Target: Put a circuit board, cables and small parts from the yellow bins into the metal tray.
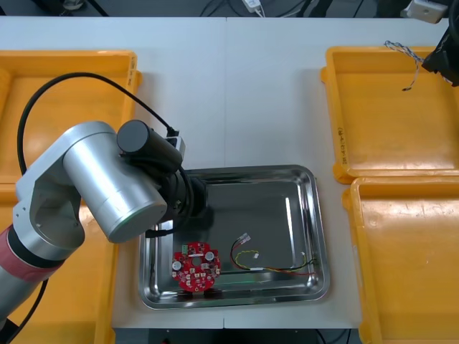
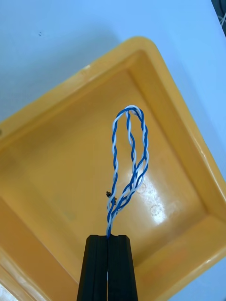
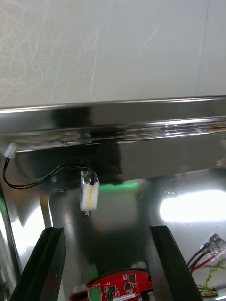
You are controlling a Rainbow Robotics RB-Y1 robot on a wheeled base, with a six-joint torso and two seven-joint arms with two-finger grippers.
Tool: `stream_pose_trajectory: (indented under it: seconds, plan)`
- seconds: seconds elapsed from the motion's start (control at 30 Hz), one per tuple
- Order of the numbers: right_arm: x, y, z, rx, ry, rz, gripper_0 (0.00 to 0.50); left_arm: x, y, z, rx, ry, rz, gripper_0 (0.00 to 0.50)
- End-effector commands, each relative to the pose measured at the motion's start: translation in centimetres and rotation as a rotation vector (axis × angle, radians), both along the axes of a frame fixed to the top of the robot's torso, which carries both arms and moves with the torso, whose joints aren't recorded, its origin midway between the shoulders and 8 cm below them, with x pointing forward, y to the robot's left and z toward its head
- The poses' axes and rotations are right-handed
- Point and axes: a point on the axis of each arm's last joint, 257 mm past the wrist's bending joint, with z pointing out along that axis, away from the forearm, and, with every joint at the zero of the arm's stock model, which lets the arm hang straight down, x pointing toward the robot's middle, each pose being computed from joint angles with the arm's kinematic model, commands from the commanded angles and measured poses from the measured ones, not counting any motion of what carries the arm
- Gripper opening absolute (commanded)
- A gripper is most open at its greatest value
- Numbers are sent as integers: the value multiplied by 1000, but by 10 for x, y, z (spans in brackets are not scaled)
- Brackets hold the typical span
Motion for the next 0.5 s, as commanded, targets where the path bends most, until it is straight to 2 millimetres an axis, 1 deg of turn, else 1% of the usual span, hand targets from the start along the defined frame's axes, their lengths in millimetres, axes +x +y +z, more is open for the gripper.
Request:
stream_pose_trajectory:
  seconds: [0.03,0.23,0.4,0.43,0.5]
  plan:
    - [-13,10,5,21,-25,21,0,22,7,48,-30,-78,20,500]
    - [-30,41,1,71,-20,65,0,33,16,70,-31,-105,17,500]
    - [-48,69,-10,48,-21,108,0,41,28,91,-34,-122,14,500]
    - [-53,77,-14,37,-21,124,0,43,32,96,-33,-125,13,500]
    - [-60,87,-20,22,-16,142,0,44,37,104,-28,-130,10,500]
